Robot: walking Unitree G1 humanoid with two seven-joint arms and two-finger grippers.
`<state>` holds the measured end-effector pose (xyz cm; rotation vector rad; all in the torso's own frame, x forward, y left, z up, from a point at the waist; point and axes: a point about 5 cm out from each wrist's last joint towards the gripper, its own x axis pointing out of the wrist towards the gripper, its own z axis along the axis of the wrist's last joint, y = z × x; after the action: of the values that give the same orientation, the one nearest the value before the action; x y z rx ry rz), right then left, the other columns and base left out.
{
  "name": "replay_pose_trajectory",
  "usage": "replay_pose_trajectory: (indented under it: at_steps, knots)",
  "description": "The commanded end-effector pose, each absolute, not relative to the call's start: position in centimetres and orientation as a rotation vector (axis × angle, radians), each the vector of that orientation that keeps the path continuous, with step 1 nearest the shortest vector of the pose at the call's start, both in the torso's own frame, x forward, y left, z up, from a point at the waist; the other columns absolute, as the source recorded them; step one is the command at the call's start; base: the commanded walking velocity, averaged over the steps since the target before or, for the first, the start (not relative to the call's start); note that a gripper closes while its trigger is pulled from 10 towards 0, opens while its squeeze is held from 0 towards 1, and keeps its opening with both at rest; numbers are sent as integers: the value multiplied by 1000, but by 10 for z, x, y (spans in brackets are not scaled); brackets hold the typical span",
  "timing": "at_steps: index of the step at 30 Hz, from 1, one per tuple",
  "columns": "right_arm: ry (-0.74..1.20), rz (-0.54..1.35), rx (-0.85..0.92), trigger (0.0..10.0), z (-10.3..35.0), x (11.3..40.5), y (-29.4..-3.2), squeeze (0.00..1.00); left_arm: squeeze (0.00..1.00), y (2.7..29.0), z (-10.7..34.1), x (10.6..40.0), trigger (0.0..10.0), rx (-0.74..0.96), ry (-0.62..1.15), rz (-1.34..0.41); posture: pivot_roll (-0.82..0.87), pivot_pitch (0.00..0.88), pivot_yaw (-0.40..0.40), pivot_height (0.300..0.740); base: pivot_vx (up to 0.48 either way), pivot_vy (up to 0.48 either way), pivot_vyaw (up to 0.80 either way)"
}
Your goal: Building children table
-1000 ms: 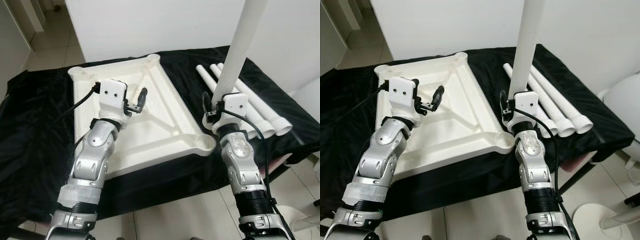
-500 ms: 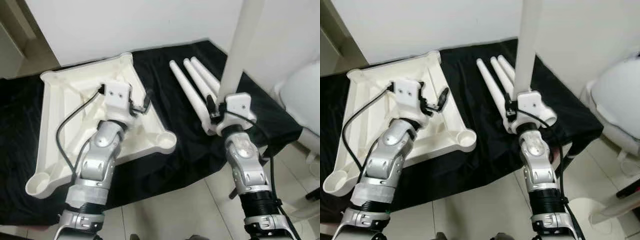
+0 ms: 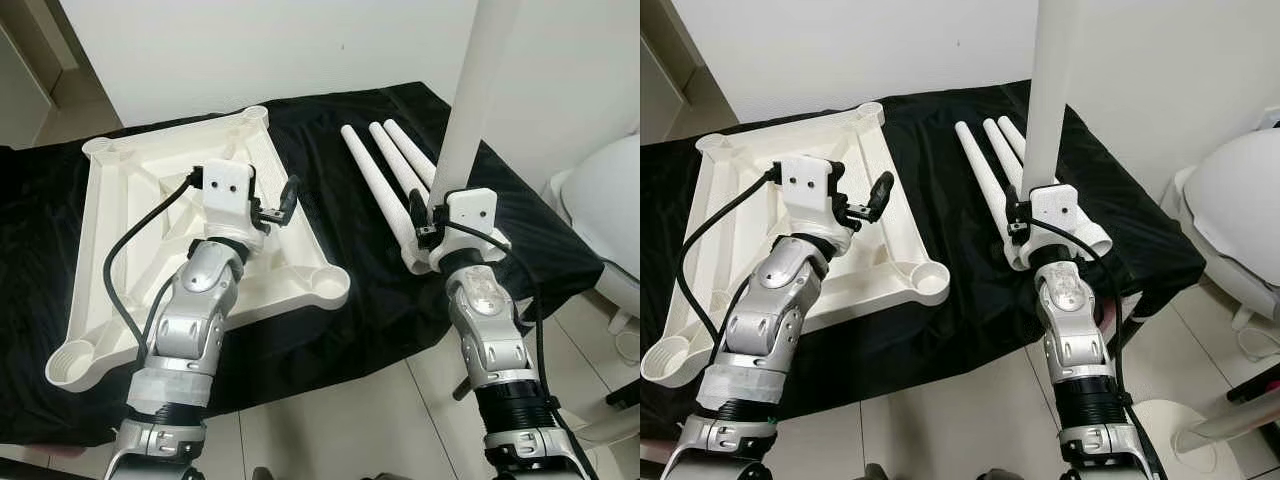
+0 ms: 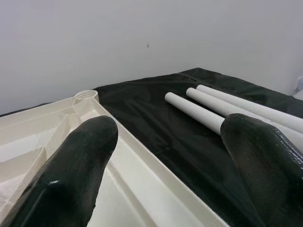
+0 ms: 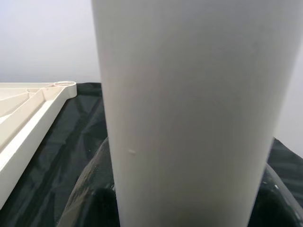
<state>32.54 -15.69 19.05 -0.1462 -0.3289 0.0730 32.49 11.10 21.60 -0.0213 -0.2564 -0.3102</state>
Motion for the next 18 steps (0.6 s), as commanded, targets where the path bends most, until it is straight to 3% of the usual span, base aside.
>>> replay_pose_trajectory:
  at_steps: [1,11,18]
  knots:
    - [-339,91,-149,10000,192,325,-151,0,0,115,214,325,10000,-12,-241,-292,-94,51,88,740,0,345,0]
    - [-342,99,-155,10000,191,324,-150,0,0,114,213,324,10000,-14,-242,-299,-91,45,86,740,0,334,0]
    - [-345,96,-151,10000,190,324,-150,0,0,108,213,322,10000,71,-253,-316,-91,51,87,740,0,0,0]
